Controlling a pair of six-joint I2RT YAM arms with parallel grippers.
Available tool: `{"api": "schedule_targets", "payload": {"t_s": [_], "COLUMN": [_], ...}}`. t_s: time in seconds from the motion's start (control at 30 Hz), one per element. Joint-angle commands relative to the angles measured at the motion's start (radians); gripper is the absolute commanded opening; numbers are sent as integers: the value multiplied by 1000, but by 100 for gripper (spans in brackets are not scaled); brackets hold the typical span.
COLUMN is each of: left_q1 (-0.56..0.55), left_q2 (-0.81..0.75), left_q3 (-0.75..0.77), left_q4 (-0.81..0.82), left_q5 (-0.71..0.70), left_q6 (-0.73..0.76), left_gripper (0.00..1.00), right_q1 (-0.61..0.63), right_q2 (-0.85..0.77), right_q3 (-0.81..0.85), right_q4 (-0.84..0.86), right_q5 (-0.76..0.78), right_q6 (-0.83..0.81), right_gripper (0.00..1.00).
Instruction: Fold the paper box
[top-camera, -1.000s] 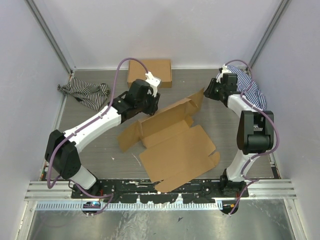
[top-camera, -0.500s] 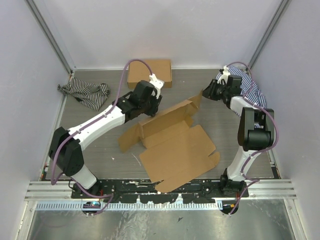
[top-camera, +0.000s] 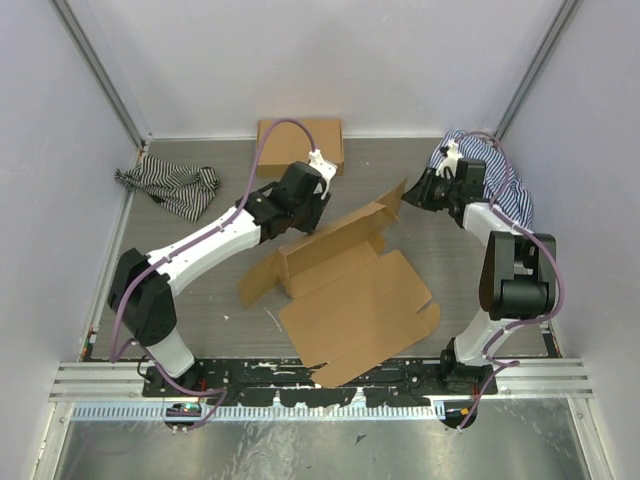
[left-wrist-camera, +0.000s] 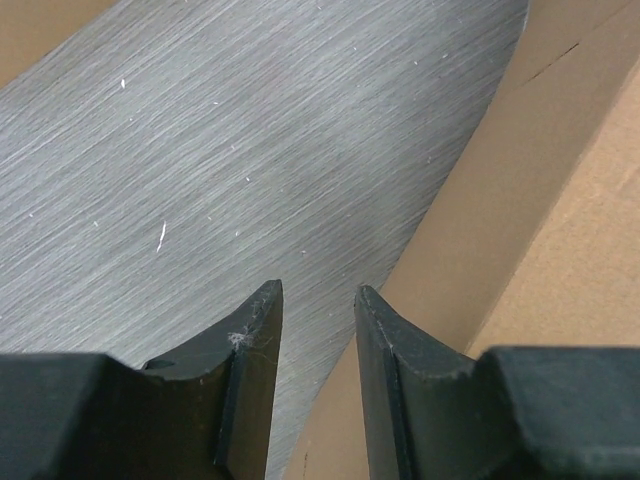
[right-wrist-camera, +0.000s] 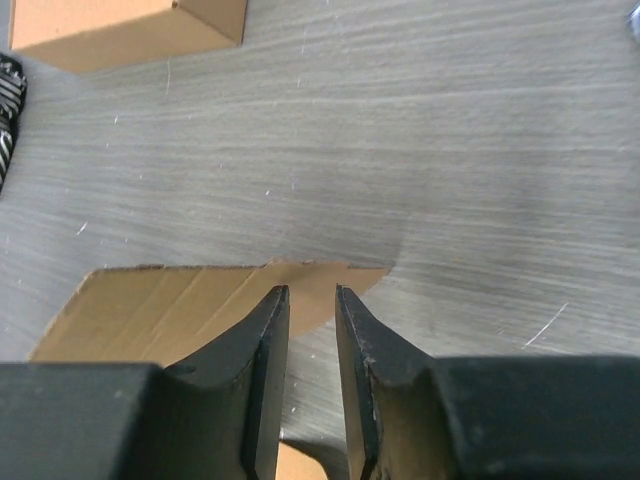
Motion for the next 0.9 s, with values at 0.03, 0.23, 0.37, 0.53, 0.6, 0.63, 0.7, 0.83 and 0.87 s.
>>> {"api": "schedule_targets", "payload": {"t_s": [0.03, 0.23, 0.37, 0.53, 0.6, 0.63, 0.7, 0.83, 0.87], "left_q1": [-21, -26, -26, -25, -28, -28, -28, -28, -27], "left_q2": [13, 8, 13, 25, 29, 33, 43, 66, 71], "left_q3": [33, 25, 23, 35, 43, 48, 63, 96, 103], "left_q4": [-23, -22, -21, -34, -42, -48, -62, -99, -106], "left_q5": [-23, -34, -36, -45, -50, -52, -61, -97, -109], "left_q6": [0, 4, 4, 0, -3, -4, -7, -19, -23], "left_gripper": [42, 42, 42, 42, 42, 42, 41, 41, 41], "right_q1": [1, 1, 0, 2, 0, 1, 3, 10, 15], "right_q2": [28, 222, 275, 231, 184, 161, 120, 34, 21], "right_q3": [140, 393, 460, 373, 283, 249, 194, 113, 105], "right_q4": [2, -59, -95, -100, -73, -65, -61, -78, -96], "right_q5": [82, 11, -4, -45, -47, -50, -60, -9, 15], "right_q6": [12, 46, 34, 28, 27, 27, 25, 27, 27], "right_gripper": [31, 31, 31, 30, 30, 29, 30, 29, 29]}}
